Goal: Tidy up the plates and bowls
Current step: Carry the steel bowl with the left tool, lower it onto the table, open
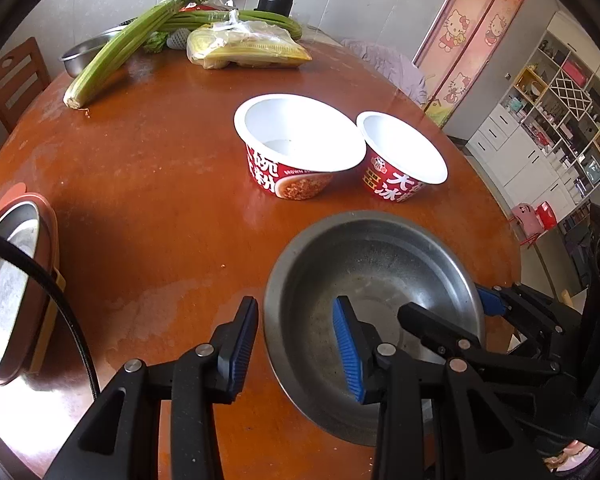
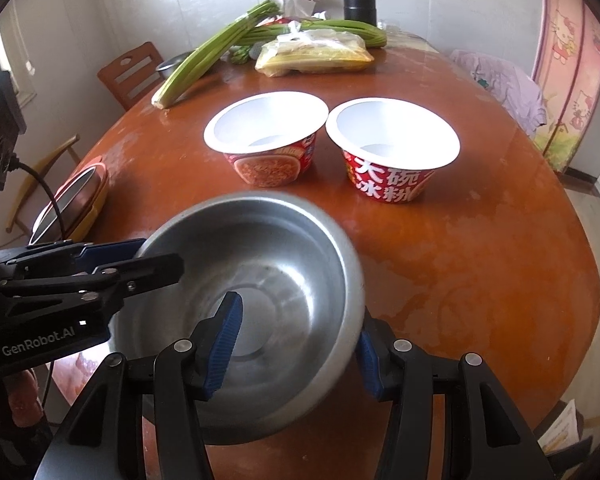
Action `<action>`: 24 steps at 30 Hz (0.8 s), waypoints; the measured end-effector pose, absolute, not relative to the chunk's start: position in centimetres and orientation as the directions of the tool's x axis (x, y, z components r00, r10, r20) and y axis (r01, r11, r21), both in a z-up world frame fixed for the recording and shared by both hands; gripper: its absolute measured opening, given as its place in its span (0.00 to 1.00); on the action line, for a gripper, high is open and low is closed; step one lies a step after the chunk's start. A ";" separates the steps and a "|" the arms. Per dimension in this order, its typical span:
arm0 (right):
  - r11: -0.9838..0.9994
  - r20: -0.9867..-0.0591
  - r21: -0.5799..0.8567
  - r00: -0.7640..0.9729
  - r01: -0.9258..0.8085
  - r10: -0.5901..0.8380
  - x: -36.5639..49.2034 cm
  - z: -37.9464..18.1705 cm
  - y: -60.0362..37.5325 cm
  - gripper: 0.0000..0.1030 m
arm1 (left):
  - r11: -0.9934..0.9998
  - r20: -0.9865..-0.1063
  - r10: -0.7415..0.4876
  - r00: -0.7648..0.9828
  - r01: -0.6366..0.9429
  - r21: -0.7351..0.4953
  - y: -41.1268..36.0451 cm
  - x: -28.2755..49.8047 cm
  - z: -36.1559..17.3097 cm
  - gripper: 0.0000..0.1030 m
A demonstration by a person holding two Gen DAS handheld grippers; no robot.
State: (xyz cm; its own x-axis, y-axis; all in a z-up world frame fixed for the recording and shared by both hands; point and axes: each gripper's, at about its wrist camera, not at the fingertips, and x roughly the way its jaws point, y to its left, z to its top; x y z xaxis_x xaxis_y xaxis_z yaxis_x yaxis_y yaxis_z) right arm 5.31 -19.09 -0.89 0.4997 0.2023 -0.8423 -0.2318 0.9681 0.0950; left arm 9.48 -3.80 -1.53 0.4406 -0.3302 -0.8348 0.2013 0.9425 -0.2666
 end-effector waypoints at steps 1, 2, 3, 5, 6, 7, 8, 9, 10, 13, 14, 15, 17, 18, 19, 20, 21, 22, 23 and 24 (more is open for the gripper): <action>0.969 -0.842 0.094 0.502 -0.229 0.200 5.3 -0.8 -19.1 0.53 | 0.942 -0.832 -0.333 0.443 0.203 -0.268 -3.7 9.5 -1.4 0.38; 0.969 -0.841 0.092 0.503 -0.228 0.198 5.3 -0.8 -19.1 0.53 | 0.942 -0.830 -0.333 0.448 0.203 -0.268 -3.6 9.5 -1.3 0.39; 0.970 -0.842 0.089 0.504 -0.224 0.193 5.4 -0.7 -19.0 0.53 | 0.942 -0.829 -0.332 0.450 0.204 -0.267 -3.5 9.5 -1.2 0.39; 0.971 -0.843 0.087 0.504 -0.222 0.191 5.4 -0.7 -18.9 0.53 | 0.941 -0.825 -0.335 0.455 0.204 -0.269 -3.3 9.6 -1.0 0.40; 0.971 -0.844 0.087 0.501 -0.222 0.190 5.4 -0.7 -18.8 0.53 | 0.941 -0.824 -0.336 0.456 0.204 -0.271 -3.2 9.6 -0.9 0.40; 0.972 -0.844 0.085 0.503 -0.221 0.188 5.4 -0.6 -18.8 0.53 | 0.941 -0.823 -0.336 0.458 0.203 -0.271 -3.1 9.6 -0.8 0.40; 0.972 -0.843 0.084 0.504 -0.221 0.187 5.4 -0.6 -18.7 0.53 | 0.941 -0.821 -0.337 0.461 0.204 -0.272 -3.0 9.6 -0.7 0.40; 0.972 -0.843 0.081 0.506 -0.219 0.184 5.4 -0.6 -18.7 0.53 | 0.940 -0.820 -0.338 0.461 0.204 -0.272 -2.9 9.7 -0.7 0.40; 0.974 -0.843 0.079 0.507 -0.214 0.180 5.4 -0.5 -18.7 0.53 | 0.941 -0.820 -0.337 0.462 0.203 -0.272 -2.9 9.7 -0.6 0.40; 0.976 -0.839 0.073 0.516 -0.207 0.172 5.4 -0.3 -18.8 0.53 | 0.942 -0.818 -0.333 0.469 0.202 -0.268 -2.8 9.8 -0.4 0.41; 0.975 -0.838 0.073 0.518 -0.208 0.173 5.4 -0.3 -18.8 0.53 | 0.943 -0.817 -0.332 0.471 0.202 -0.266 -2.7 9.9 -0.3 0.42; 0.975 -0.838 0.071 0.519 -0.209 0.172 5.4 -0.3 -18.8 0.53 | 0.942 -0.816 -0.332 0.473 0.203 -0.266 -2.7 10.0 -0.3 0.42; 0.976 -0.837 0.071 0.519 -0.208 0.172 5.5 -0.2 -18.7 0.53 | 0.943 -0.815 -0.330 0.475 0.202 -0.264 -2.7 10.1 -0.1 0.42; 0.975 -0.837 0.071 0.520 -0.208 0.172 5.6 -0.2 -18.7 0.53 | 0.943 -0.815 -0.330 0.477 0.201 -0.264 -2.7 10.1 0.0 0.43; 0.975 -0.835 0.073 0.521 -0.208 0.174 5.6 -0.2 -18.8 0.53 | 0.944 -0.814 -0.328 0.479 0.200 -0.263 -2.7 10.1 0.0 0.43; 0.975 -0.834 0.076 0.523 -0.208 0.176 5.7 -0.1 -18.8 0.53 | 0.944 -0.813 -0.326 0.481 0.200 -0.260 -2.7 10.2 0.1 0.43; 0.975 -0.831 0.079 0.526 -0.209 0.180 5.8 0.1 -18.8 0.53 | 0.945 -0.813 -0.326 0.483 0.201 -0.259 -2.7 10.2 0.2 0.43; 0.975 -0.829 0.081 0.529 -0.209 0.182 5.9 0.3 -18.9 0.53 | 0.946 -0.813 -0.323 0.484 0.201 -0.256 -2.6 10.2 0.3 0.43; 0.974 -0.827 0.082 0.532 -0.209 0.184 6.0 0.4 -18.9 0.53 | 0.947 -0.813 -0.320 0.487 0.200 -0.252 -2.6 10.3 0.5 0.43; 0.974 -0.823 0.087 0.535 -0.210 0.189 6.2 0.7 -18.9 0.53 | 0.948 -0.811 -0.317 0.491 0.200 -0.249 -2.6 10.4 0.6 0.43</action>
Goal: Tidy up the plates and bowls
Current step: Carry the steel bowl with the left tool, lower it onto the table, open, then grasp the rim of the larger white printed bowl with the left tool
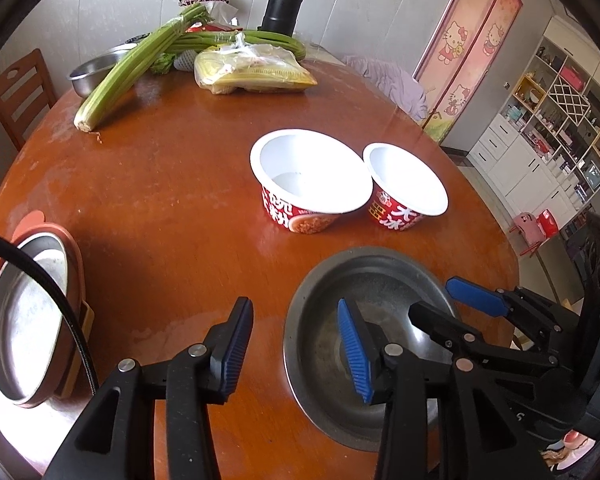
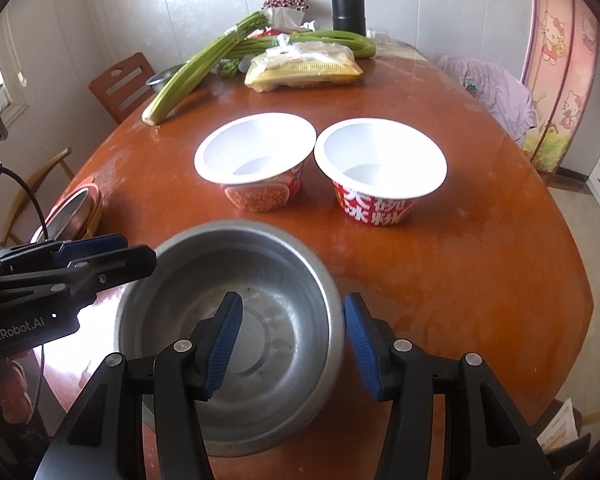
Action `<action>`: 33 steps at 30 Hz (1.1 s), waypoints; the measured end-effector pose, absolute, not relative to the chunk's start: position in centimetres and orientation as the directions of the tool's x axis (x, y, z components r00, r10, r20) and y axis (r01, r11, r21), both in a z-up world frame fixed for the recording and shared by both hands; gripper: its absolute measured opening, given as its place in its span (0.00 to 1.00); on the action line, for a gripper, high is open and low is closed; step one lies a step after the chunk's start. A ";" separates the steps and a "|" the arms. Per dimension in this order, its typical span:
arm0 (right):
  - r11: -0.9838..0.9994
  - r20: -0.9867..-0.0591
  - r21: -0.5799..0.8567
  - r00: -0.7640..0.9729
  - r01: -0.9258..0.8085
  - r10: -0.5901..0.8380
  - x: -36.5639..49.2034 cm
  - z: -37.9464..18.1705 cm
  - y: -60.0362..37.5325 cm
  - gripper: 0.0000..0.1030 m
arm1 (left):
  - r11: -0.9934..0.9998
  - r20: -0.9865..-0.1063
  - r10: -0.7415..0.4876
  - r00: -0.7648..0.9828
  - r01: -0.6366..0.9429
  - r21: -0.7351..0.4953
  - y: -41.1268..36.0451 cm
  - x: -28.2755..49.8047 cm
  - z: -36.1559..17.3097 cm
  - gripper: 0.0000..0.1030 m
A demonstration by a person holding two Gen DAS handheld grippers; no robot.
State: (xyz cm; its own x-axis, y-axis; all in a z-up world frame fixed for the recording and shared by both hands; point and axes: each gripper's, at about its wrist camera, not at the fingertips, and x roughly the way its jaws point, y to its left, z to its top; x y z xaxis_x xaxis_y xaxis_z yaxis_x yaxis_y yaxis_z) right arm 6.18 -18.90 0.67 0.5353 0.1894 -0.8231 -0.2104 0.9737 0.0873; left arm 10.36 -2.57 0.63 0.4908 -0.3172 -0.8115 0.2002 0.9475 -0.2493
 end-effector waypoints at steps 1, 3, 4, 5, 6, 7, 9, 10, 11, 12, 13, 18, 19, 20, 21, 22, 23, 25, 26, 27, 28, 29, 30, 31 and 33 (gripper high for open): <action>0.973 -0.821 0.090 0.538 -0.211 0.193 6.4 0.9 -18.9 0.53 | 0.949 -0.810 -0.313 0.495 0.199 -0.245 -2.5 10.5 0.8 0.43; 0.972 -0.815 0.097 0.544 -0.214 0.201 6.7 1.2 -18.9 0.53 | 0.952 -0.808 -0.305 0.505 0.197 -0.236 -2.5 10.9 1.2 0.44; 0.971 -0.812 0.100 0.547 -0.217 0.206 7.0 1.5 -18.8 0.53 | 0.953 -0.806 -0.299 0.510 0.193 -0.232 -2.4 11.1 1.5 0.44; 0.970 -0.810 0.106 0.547 -0.219 0.212 7.2 1.6 -18.8 0.53 | 0.954 -0.804 -0.296 0.516 0.191 -0.229 -2.3 11.3 1.7 0.45; 0.969 -0.808 0.115 0.547 -0.219 0.219 7.5 1.8 -18.7 0.53 | 0.955 -0.802 -0.294 0.520 0.190 -0.226 -2.3 11.5 1.8 0.45; 0.967 -0.806 0.122 0.546 -0.223 0.227 7.7 1.9 -18.7 0.53 | 0.956 -0.801 -0.290 0.524 0.188 -0.224 -2.2 11.7 2.0 0.46; 0.964 -0.802 0.135 0.547 -0.228 0.242 8.2 2.2 -18.4 0.53 | 0.957 -0.798 -0.287 0.531 0.189 -0.218 -2.3 12.2 2.4 0.46; 0.963 -0.801 0.141 0.545 -0.229 0.247 8.5 2.3 -18.4 0.53 | 0.958 -0.798 -0.284 0.532 0.189 -0.215 -2.2 12.5 2.5 0.46; 0.962 -0.801 0.151 0.542 -0.229 0.255 8.8 2.3 -18.3 0.53 | 0.959 -0.798 -0.281 0.533 0.188 -0.211 -2.2 12.8 2.7 0.46; 0.959 -0.801 0.163 0.537 -0.230 0.265 9.2 2.3 -18.2 0.53 | 0.960 -0.798 -0.279 0.535 0.189 -0.209 -2.3 13.1 2.8 0.47; 0.957 -0.800 0.175 0.533 -0.232 0.275 9.5 2.3 -18.1 0.53 | 0.960 -0.797 -0.277 0.537 0.190 -0.206 -2.3 13.5 2.9 0.47; 0.951 -0.799 0.202 0.522 -0.233 0.298 11.1 2.2 -17.8 0.53 | 0.963 -0.796 -0.263 0.544 0.193 -0.186 -2.8 15.1 3.3 0.47; 0.950 -0.798 0.209 0.520 -0.233 0.303 11.2 2.2 -17.7 0.53 | 0.964 -0.795 -0.260 0.548 0.195 -0.181 -2.9 15.4 3.3 0.47; 0.949 -0.798 0.214 0.518 -0.233 0.307 11.5 2.1 -17.7 0.53 | 0.965 -0.796 -0.256 0.548 0.194 -0.177 -2.9 15.8 3.3 0.47; 0.947 -0.798 0.221 0.515 -0.232 0.312 11.8 2.1 -17.7 0.53 | 0.965 -0.797 -0.255 0.547 0.193 -0.176 -2.9 16.2 3.3 0.47; 0.946 -0.798 0.227 0.513 -0.231 0.317 12.1 2.0 -17.6 0.53 | 0.965 -0.798 -0.256 0.546 0.194 -0.177 -3.0 16.7 3.3 0.47; 0.945 -0.799 0.232 0.510 -0.229 0.320 12.4 1.9 -17.7 0.53 | 0.966 -0.801 -0.253 0.542 0.191 -0.175 -3.0 17.2 3.2 0.47; 0.942 -0.801 0.254 0.498 -0.221 0.333 13.1 1.6 -17.7 0.53 | 0.966 -0.804 -0.251 0.539 0.193 -0.172 -3.2 17.9 3.1 0.47; 0.939 -0.801 0.264 0.493 -0.219 0.340 13.3 1.4 -17.7 0.53 | 0.966 -0.805 -0.252 0.537 0.195 -0.172 -3.3 18.4 3.0 0.47; 0.938 -0.803 0.274 0.486 -0.214 0.345 13.7 1.2 -17.7 0.53 | 0.966 -0.808 -0.251 0.533 0.194 -0.172 -3.3 18.8 2.8 0.47; 0.937 -0.807 0.281 0.478 -0.208 0.348 14.0 1.0 -17.7 0.53 | 0.966 -0.811 -0.250 0.529 0.194 -0.172 -3.4 19.2 2.6 0.47; 0.936 -0.808 0.288 0.473 -0.203 0.351 14.3 0.8 -17.8 0.53 | 0.965 -0.813 -0.252 0.525 0.194 -0.175 -3.5 19.6 2.4 0.47; 0.935 -0.809 0.294 0.469 -0.199 0.354 14.6 0.6 -17.8 0.53 | 0.965 -0.816 -0.254 0.519 0.193 -0.177 -3.6 20.1 2.2 0.47; 0.935 -0.811 0.296 0.465 -0.197 0.355 14.9 0.4 -17.8 0.53 | 0.965 -0.820 -0.255 0.513 0.191 -0.180 -3.6 20.5 1.9 0.47; 0.935 -0.814 0.297 0.461 -0.193 0.354 15.3 0.2 -17.7 0.53 | 0.964 -0.824 -0.259 0.505 0.187 -0.189 -3.6 21.2 1.5 0.47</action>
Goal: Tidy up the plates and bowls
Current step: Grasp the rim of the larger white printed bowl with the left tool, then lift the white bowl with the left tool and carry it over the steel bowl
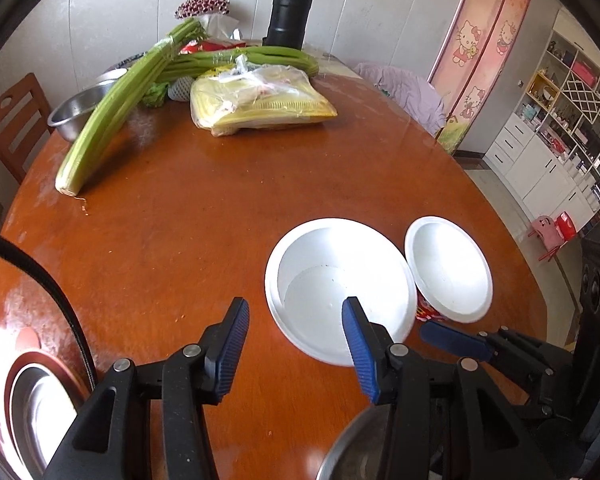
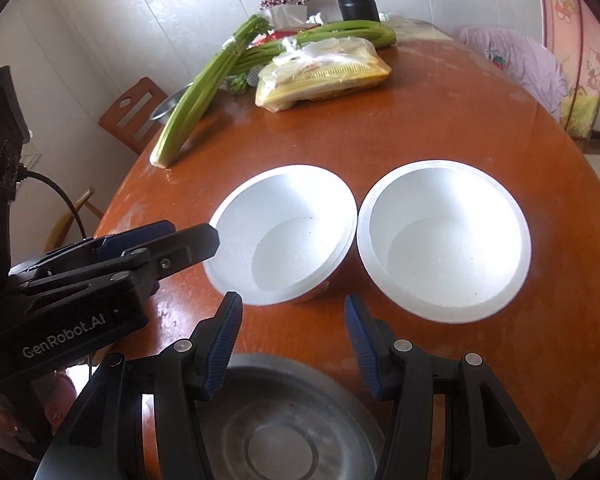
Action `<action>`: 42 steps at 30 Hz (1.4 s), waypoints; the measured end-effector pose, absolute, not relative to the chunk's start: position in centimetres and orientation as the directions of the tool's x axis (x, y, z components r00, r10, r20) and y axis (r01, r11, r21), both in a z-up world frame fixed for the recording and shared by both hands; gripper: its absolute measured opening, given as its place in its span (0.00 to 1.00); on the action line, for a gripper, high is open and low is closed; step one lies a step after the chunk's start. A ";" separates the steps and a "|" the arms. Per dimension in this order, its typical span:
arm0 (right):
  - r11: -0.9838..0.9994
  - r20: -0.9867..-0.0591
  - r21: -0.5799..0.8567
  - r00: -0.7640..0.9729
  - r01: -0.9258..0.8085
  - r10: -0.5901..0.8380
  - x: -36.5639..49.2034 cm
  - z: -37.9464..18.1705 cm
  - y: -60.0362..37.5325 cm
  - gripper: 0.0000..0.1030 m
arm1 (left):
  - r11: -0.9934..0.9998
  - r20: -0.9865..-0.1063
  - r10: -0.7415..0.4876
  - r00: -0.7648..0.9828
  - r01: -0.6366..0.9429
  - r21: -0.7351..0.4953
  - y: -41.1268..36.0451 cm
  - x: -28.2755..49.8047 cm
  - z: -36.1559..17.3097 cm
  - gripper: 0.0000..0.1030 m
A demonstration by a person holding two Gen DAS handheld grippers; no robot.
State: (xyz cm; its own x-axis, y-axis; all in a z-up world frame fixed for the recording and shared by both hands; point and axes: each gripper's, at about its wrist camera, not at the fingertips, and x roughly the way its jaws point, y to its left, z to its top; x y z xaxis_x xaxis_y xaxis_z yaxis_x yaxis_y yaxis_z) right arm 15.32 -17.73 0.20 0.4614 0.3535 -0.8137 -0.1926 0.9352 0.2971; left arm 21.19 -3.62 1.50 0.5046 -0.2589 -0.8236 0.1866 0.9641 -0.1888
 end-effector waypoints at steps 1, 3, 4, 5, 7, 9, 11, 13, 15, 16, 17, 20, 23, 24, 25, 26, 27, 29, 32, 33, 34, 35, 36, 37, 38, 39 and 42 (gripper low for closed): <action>0.936 -0.814 0.296 0.461 -0.192 0.353 15.6 0.1 -17.7 0.53 | 0.963 -0.824 -0.263 0.501 0.186 -0.195 -3.6 21.5 1.3 0.47; 0.938 -0.818 0.292 0.459 -0.188 0.347 15.9 -0.1 -17.7 0.53 | 0.961 -0.827 -0.271 0.493 0.184 -0.206 -3.6 22.1 0.8 0.47; 0.938 -0.818 0.292 0.460 -0.188 0.347 16.2 -0.2 -17.6 0.53 | 0.961 -0.830 -0.274 0.487 0.180 -0.212 -3.6 22.3 0.5 0.47; 0.937 -0.816 0.293 0.460 -0.190 0.349 16.3 -0.2 -17.6 0.53 | 0.960 -0.831 -0.277 0.482 0.178 -0.217 -3.5 22.5 0.2 0.47; 0.937 -0.816 0.288 0.461 -0.197 0.348 16.6 -0.2 -17.5 0.53 | 0.957 -0.832 -0.287 0.474 0.173 -0.231 -3.4 23.0 -0.2 0.47; 0.936 -0.816 0.286 0.461 -0.204 0.350 17.0 -0.3 -17.2 0.53 | 0.952 -0.830 -0.304 0.468 0.170 -0.253 -3.3 23.4 -0.5 0.47; 0.938 -0.819 0.272 0.460 -0.214 0.343 17.2 -0.5 -16.9 0.53 | 0.947 -0.828 -0.320 0.460 0.173 -0.270 -3.4 23.7 -0.9 0.47; 0.938 -0.822 0.267 0.457 -0.219 0.340 17.5 -0.7 -16.8 0.53 | 0.943 -0.829 -0.332 0.450 0.175 -0.283 -3.4 23.9 -1.1 0.44; 0.938 -0.822 0.263 0.456 -0.225 0.340 17.7 -0.8 -16.6 0.53 | 0.939 -0.830 -0.344 0.439 0.178 -0.295 -3.5 24.0 -1.4 0.36; 0.939 -0.822 0.259 0.458 -0.227 0.338 17.8 -0.8 -16.6 0.53 | 0.939 -0.830 -0.344 0.439 0.180 -0.293 -3.5 24.1 -1.5 0.36; 0.939 -0.822 0.257 0.459 -0.229 0.337 17.8 -0.8 -16.5 0.53 | 0.940 -0.831 -0.341 0.440 0.181 -0.291 -3.6 24.2 -1.6 0.36; 0.941 -0.824 0.246 0.461 -0.232 0.329 17.8 -0.8 -16.4 0.53 | 0.940 -0.831 -0.342 0.438 0.182 -0.290 -3.7 24.2 -1.6 0.36; 0.943 -0.827 0.233 0.462 -0.237 0.320 17.8 -0.8 -16.3 0.53 | 0.939 -0.830 -0.343 0.439 0.183 -0.291 -3.7 24.1 -1.5 0.36; 0.944 -0.828 0.229 0.462 -0.238 0.318 17.8 -0.7 -16.2 0.53 | 0.938 -0.829 -0.345 0.441 0.183 -0.293 -3.7 24.0 -1.4 0.36; 0.944 -0.828 0.229 0.462 -0.239 0.318 17.8 -0.7 -16.2 0.53 | 0.939 -0.828 -0.343 0.444 0.182 -0.291 -3.7 24.0 -1.3 0.36; 0.943 -0.826 0.231 0.462 -0.241 0.321 17.8 -0.7 -16.1 0.53 | 0.940 -0.827 -0.341 0.447 0.181 -0.290 -3.7 23.9 -1.2 0.36; 0.942 -0.826 0.232 0.463 -0.241 0.322 17.7 -0.6 -16.1 0.53 | 0.940 -0.826 -0.342 0.448 0.181 -0.290 -3.6 23.8 -1.1 0.36; 0.943 -0.824 0.226 0.467 -0.246 0.320 17.5 -0.4 -16.0 0.53 | 0.940 -0.825 -0.341 0.450 0.179 -0.291 -3.6 23.7 -1.0 0.36; 0.942 -0.821 0.226 0.471 -0.249 0.322 17.2 -0.2 -15.9 0.53 | 0.940 -0.821 -0.342 0.456 0.177 -0.293 -3.4 23.4 -0.6 0.36; 0.941 -0.819 0.226 0.474 -0.252 0.323 17.1 0.0 -15.9 0.53 | 0.940 -0.820 -0.342 0.459 0.177 -0.293 -3.3 23.3 -0.4 0.36; 0.941 -0.817 0.226 0.476 -0.253 0.324 17.0 0.1 -15.9 0.53 | 0.940 -0.818 -0.342 0.463 0.177 -0.292 -3.3 23.1 -0.2 0.36; 0.940 -0.815 0.226 0.479 -0.255 0.326 16.9 0.2 -15.8 0.53 | 0.940 -0.816 -0.342 0.467 0.178 -0.292 -3.2 22.9 -0.1 0.36; 0.940 -0.813 0.226 0.482 -0.257 0.327 16.7 0.4 -15.8 0.54 | 0.940 -0.814 -0.342 0.469 0.178 -0.291 -3.2 22.8 0.1 0.36; 0.940 -0.812 0.225 0.483 -0.258 0.327 16.6 0.5 -15.7 0.54 | 0.940 -0.813 -0.341 0.472 0.178 -0.291 -3.2 22.6 0.3 0.36; 0.939 -0.810 0.224 0.486 -0.259 0.327 16.5 0.6 -15.7 0.54 | 0.940 -0.811 -0.341 0.476 0.179 -0.290 -3.2 22.4 0.5 0.36; 0.939 -0.808 0.221 0.490 -0.262 0.327 16.3 0.8 -15.7 0.54 | 0.940 -0.809 -0.340 0.479 0.179 -0.289 -3.1 22.1 0.7 0.36; 0.940 -0.801 0.208 0.504 -0.270 0.322 15.8 1.4 -15.5 0.54 | 0.941 -0.804 -0.337 0.490 0.180 -0.285 -3.2 21.6 1.2 0.36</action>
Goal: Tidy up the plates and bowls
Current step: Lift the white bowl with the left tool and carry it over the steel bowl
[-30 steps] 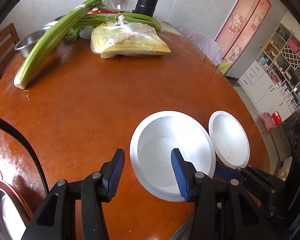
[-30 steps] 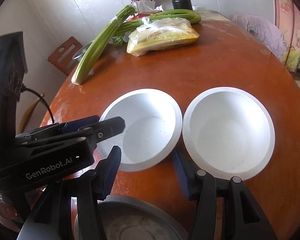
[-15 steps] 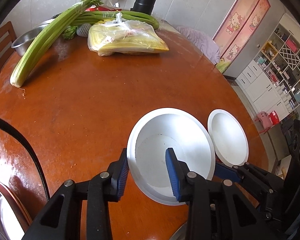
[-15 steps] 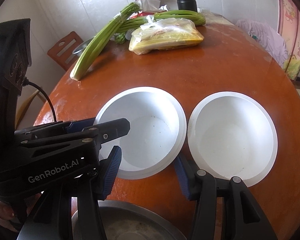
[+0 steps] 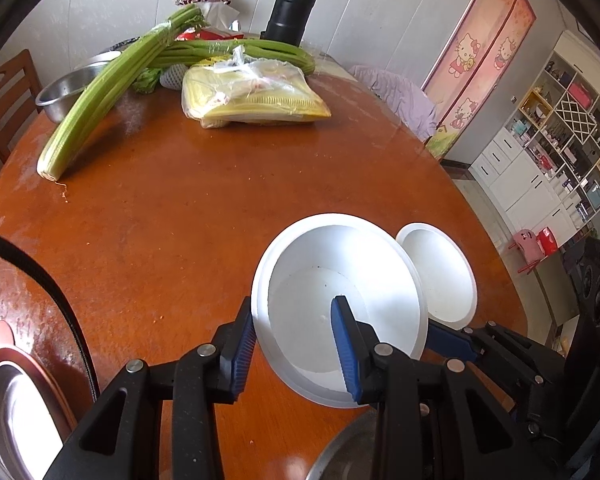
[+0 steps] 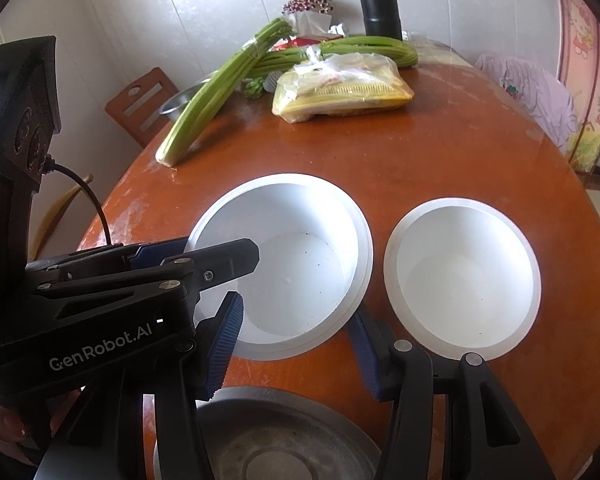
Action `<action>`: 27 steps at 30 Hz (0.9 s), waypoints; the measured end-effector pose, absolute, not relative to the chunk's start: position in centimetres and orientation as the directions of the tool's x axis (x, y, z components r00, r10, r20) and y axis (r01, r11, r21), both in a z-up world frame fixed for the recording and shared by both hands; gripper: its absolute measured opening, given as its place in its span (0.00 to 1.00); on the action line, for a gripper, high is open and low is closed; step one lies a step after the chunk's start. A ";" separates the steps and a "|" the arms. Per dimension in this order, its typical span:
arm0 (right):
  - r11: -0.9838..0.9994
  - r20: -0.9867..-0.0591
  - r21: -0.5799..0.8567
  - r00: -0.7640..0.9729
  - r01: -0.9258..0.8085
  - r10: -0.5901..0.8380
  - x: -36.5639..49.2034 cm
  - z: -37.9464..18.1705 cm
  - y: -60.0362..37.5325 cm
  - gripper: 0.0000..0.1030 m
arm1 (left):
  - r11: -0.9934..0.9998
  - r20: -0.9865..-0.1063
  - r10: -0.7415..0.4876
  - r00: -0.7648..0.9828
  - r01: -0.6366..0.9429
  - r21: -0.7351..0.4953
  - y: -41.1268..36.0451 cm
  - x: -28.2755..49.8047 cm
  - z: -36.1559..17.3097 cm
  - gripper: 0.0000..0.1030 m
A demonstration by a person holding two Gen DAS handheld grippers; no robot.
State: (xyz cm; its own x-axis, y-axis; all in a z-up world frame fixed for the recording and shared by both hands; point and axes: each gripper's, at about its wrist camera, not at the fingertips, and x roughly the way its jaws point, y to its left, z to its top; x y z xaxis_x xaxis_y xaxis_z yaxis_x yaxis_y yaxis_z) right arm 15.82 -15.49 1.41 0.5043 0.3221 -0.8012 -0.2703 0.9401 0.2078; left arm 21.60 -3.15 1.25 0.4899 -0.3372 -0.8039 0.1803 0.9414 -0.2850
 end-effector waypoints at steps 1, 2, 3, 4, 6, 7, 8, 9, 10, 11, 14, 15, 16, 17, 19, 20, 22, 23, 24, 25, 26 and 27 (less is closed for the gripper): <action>0.940 -0.799 0.205 0.508 -0.273 0.322 15.6 1.6 -15.4 0.54 | 0.942 -0.803 -0.335 0.493 0.180 -0.283 -3.2 21.4 1.4 0.36; 0.940 -0.796 0.204 0.512 -0.274 0.322 15.4 1.8 -15.4 0.54 | 0.943 -0.801 -0.334 0.497 0.181 -0.281 -3.2 21.2 1.7 0.36; 0.939 -0.793 0.203 0.517 -0.276 0.323 15.2 2.0 -15.4 0.54 | 0.943 -0.799 -0.333 0.501 0.182 -0.279 -3.2 21.0 1.9 0.36; 0.939 -0.790 0.204 0.520 -0.277 0.325 15.0 2.2 -15.5 0.54 | 0.943 -0.796 -0.333 0.505 0.184 -0.278 -3.3 20.7 2.1 0.36; 0.938 -0.785 0.206 0.526 -0.277 0.328 14.6 2.5 -15.5 0.54 | 0.943 -0.791 -0.334 0.514 0.187 -0.276 -3.4 20.0 2.6 0.36; 0.938 -0.783 0.206 0.528 -0.277 0.328 14.4 2.7 -15.6 0.54 | 0.942 -0.788 -0.335 0.517 0.189 -0.277 -3.4 19.7 2.8 0.36; 0.939 -0.780 0.203 0.533 -0.278 0.327 14.1 2.9 -15.6 0.54 | 0.942 -0.785 -0.336 0.521 0.191 -0.277 -3.5 19.3 3.0 0.36; 0.939 -0.778 0.200 0.537 -0.279 0.326 13.9 3.0 -15.6 0.54 | 0.942 -0.783 -0.336 0.523 0.192 -0.276 -3.5 19.1 3.2 0.36; 0.939 -0.776 0.198 0.540 -0.280 0.325 13.7 3.2 -15.7 0.54 | 0.942 -0.782 -0.336 0.526 0.193 -0.275 -3.6 18.8 3.4 0.36; 0.939 -0.773 0.197 0.545 -0.281 0.326 13.4 3.4 -15.7 0.54 | 0.942 -0.780 -0.335 0.529 0.194 -0.273 -3.6 18.5 3.6 0.36; 0.939 -0.766 0.194 0.554 -0.285 0.326 12.5 3.9 -15.8 0.54 | 0.942 -0.773 -0.336 0.538 0.199 -0.270 -3.9 17.6 4.1 0.36; 0.939 -0.764 0.193 0.557 -0.285 0.327 12.3 4.0 -15.8 0.54 | 0.942 -0.772 -0.335 0.540 0.200 -0.269 -4.0 17.4 4.3 0.36; 0.939 -0.761 0.194 0.560 -0.285 0.327 12.0 4.1 -15.9 0.54 | 0.942 -0.771 -0.335 0.542 0.202 -0.267 -4.0 17.1 4.5 0.36; 0.939 -0.759 0.194 0.562 -0.286 0.328 11.7 4.3 -16.0 0.54 | 0.943 -0.769 -0.334 0.546 0.204 -0.264 -4.1 16.8 4.7 0.36; 0.939 -0.754 0.191 0.570 -0.287 0.328 11.2 4.6 -16.1 0.54 | 0.942 -0.765 -0.334 0.550 0.208 -0.262 -4.3 16.2 5.0 0.36; 0.939 -0.751 0.191 0.573 -0.287 0.328 11.0 4.7 -16.2 0.54 | 0.942 -0.763 -0.334 0.553 0.210 -0.261 -4.5 15.9 5.2 0.36; 0.938 -0.745 0.190 0.580 -0.290 0.330 10.3 4.9 -16.3 0.54 | 0.942 -0.759 -0.334 0.559 0.213 -0.258 -4.6 15.3 5.5 0.36; 0.938 -0.743 0.190 0.582 -0.290 0.330 10.0 5.0 -16.4 0.54 | 0.942 -0.757 -0.334 0.561 0.214 -0.258 -4.8 15.0 5.6 0.36; 0.938 -0.740 0.189 0.585 -0.291 0.331 9.6 5.2 -16.5 0.54 | 0.943 -0.756 -0.333 0.563 0.214 -0.256 -4.8 14.8 5.7 0.36; 0.938 -0.738 0.188 0.587 -0.292 0.332 9.3 5.3 -16.6 0.54 | 0.943 -0.756 -0.332 0.565 0.215 -0.254 -5.0 14.4 5.8 0.36; 0.937 -0.737 0.188 0.589 -0.294 0.332 8.9 5.3 -16.7 0.54 | 0.943 -0.754 -0.332 0.566 0.217 -0.253 -5.1 14.1 5.9 0.36; 0.937 -0.735 0.187 0.591 -0.294 0.332 8.5 5.4 -16.8 0.54 | 0.943 -0.754 -0.333 0.567 0.220 -0.251 -5.2 13.8 5.9 0.36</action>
State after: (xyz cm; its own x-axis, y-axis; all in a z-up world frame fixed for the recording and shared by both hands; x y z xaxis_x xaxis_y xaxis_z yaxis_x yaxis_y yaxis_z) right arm 8.52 -16.82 5.39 0.5906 0.3323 -0.7354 -0.2941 0.9372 0.1873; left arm 13.81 -5.22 5.92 0.5669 -0.3328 -0.7535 0.2197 0.9427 -0.2511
